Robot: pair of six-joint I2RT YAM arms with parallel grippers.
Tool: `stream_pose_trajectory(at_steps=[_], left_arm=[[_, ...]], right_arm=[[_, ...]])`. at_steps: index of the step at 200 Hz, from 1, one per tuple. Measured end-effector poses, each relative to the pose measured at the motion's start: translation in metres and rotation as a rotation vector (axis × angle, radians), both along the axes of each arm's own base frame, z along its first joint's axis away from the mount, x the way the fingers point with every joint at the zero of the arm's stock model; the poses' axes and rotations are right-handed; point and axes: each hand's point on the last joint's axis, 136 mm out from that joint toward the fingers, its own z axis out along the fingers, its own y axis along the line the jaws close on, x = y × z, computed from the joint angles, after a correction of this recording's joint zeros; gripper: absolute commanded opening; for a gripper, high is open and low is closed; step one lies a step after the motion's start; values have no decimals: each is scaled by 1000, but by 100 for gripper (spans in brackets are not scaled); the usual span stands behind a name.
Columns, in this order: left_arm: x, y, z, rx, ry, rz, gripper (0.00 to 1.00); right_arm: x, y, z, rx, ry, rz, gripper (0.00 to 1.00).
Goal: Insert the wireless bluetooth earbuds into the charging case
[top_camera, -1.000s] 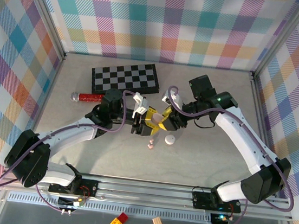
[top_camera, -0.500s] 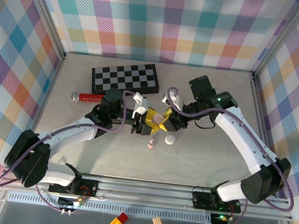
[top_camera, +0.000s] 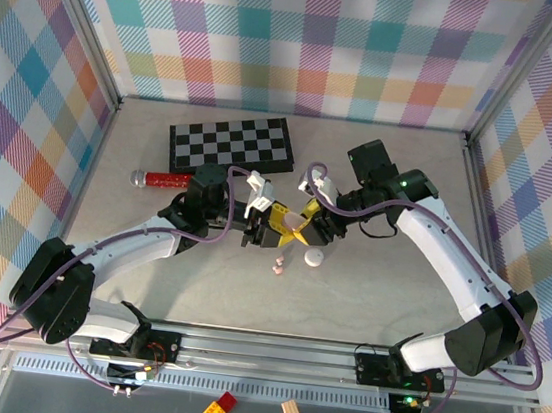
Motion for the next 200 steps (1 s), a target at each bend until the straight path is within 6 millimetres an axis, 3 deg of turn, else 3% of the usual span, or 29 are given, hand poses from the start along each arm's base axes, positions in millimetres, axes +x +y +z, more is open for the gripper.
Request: stream_pose_trajectory(at_steps=[39, 117, 200], left_arm=[[0, 0, 0, 0, 0, 0, 33], [3, 0, 0, 2, -7, 19, 33], [5, 0, -1, 4, -8, 28, 33]], right_arm=[[4, -1, 2, 0, -38, -14, 62], [14, -5, 2, -16, -86, -62, 64], [27, -15, 18, 21, -144, -156, 67]])
